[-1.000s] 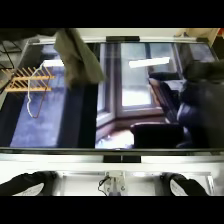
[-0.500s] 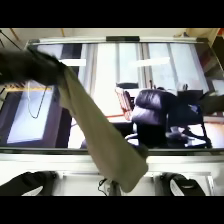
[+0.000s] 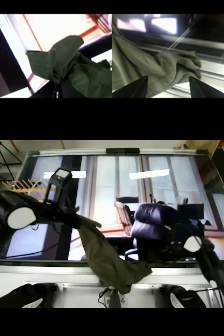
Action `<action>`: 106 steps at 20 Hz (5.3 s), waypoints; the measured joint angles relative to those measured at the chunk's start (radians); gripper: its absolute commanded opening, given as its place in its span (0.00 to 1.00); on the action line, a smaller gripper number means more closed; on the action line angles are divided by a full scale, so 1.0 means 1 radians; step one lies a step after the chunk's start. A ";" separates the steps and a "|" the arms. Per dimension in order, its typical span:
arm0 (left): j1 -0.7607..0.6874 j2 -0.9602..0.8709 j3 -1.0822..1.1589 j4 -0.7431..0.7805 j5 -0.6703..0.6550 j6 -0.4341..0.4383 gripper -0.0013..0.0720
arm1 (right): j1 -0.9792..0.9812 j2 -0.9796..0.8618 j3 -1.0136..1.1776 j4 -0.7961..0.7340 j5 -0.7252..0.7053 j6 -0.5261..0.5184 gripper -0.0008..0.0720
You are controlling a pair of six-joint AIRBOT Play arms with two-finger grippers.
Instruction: Fold the shirts.
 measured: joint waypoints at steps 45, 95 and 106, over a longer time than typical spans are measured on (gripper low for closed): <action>0.159 0.326 -0.219 0.162 0.169 -0.142 0.07 | 0.075 -0.037 0.552 -0.588 0.060 0.076 0.12; 0.714 -0.182 -0.310 -0.454 -0.013 0.145 0.94 | 0.075 -0.681 0.634 -0.556 -0.193 0.206 0.12; 0.613 -0.130 -0.802 -0.815 0.518 0.185 0.07 | 0.075 -0.681 0.634 -0.531 -0.178 0.201 0.12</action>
